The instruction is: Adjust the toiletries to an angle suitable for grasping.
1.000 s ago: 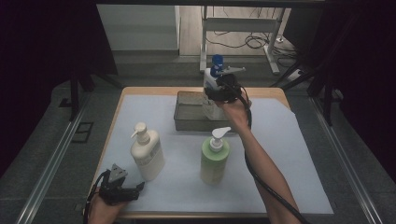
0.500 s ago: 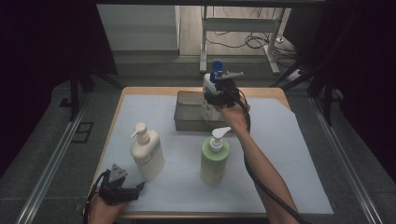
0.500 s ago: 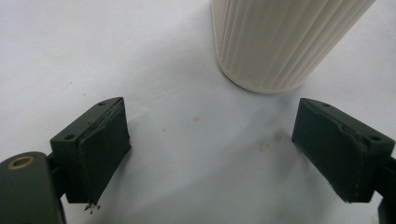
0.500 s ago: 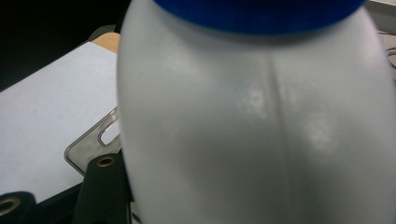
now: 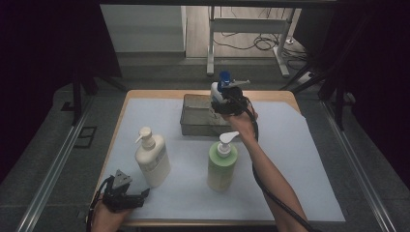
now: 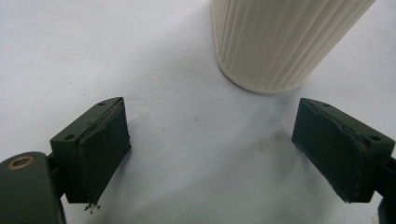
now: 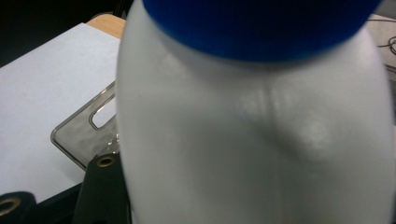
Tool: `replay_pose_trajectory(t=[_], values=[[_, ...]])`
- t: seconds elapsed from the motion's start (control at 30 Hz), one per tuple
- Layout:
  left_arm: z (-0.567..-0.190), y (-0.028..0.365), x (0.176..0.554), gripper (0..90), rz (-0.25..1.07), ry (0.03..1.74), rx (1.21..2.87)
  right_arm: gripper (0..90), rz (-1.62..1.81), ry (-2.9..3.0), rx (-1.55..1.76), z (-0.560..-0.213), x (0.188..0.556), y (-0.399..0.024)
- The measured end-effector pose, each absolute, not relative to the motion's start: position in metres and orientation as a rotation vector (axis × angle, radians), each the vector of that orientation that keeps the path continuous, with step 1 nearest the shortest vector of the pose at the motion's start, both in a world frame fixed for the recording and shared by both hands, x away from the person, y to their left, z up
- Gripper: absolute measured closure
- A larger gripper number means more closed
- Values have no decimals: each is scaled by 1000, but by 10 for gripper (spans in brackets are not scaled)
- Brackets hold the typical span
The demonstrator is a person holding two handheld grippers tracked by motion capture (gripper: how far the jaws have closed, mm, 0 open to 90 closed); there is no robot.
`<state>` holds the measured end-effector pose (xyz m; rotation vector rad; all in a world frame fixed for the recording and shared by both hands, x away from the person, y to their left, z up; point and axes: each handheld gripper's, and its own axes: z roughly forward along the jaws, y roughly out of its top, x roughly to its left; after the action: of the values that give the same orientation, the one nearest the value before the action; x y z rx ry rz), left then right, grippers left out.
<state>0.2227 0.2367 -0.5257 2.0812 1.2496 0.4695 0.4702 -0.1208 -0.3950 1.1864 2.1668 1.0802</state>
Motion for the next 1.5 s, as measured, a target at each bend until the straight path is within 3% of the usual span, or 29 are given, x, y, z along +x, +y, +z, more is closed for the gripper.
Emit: replay_pose_trajectory(t=[1.5], values=[[-526, 236, 223, 108, 471, 1252, 2080, 366, 1106, 2212, 1132, -406, 466, -132]])
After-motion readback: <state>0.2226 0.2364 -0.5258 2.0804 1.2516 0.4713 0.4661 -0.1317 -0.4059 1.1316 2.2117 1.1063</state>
